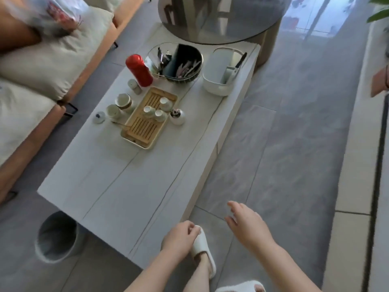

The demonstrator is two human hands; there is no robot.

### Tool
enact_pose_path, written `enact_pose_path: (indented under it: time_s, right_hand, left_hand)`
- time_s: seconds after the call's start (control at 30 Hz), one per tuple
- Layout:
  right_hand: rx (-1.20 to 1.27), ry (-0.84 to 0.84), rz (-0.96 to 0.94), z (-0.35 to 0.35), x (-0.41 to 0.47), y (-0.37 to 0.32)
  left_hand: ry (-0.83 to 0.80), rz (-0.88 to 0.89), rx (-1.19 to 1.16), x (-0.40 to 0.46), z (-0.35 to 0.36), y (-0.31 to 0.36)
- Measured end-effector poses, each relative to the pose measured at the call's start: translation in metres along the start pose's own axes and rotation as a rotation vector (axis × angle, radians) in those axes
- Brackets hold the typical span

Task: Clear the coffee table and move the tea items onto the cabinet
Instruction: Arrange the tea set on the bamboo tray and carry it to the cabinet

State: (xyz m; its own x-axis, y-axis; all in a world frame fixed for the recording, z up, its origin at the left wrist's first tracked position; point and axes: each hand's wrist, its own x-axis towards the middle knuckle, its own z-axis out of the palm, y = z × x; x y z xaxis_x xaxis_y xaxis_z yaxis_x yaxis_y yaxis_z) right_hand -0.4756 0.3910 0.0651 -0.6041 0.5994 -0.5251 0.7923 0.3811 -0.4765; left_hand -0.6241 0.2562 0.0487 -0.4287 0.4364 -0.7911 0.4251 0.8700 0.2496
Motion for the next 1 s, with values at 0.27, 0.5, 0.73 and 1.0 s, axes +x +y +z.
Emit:
enact_pose_path:
  time_s: [0.27, 0.5, 0.73, 1.0]
  right_hand:
    - [-0.048, -0.043, -0.049, -0.018, 0.08, -0.082]
    - [-0.132, -0.146, -0.138, -0.04, 0.149, -0.122]
    - [-0.247, -0.279, -0.257, -0.061, 0.231, -0.135]
    - [-0.39, -0.342, -0.411, -0.094, 0.321, -0.15]
  left_hand:
    - [0.07, -0.048, -0.14, 0.048, -0.083, -0.029]
    - [0.143, -0.114, -0.3, 0.08, -0.121, -0.03]
    - [0.232, -0.236, -0.503, 0.12, -0.141, 0.006]
    - [0.317, -0.328, -0.73, 0.153, -0.168, 0.054]
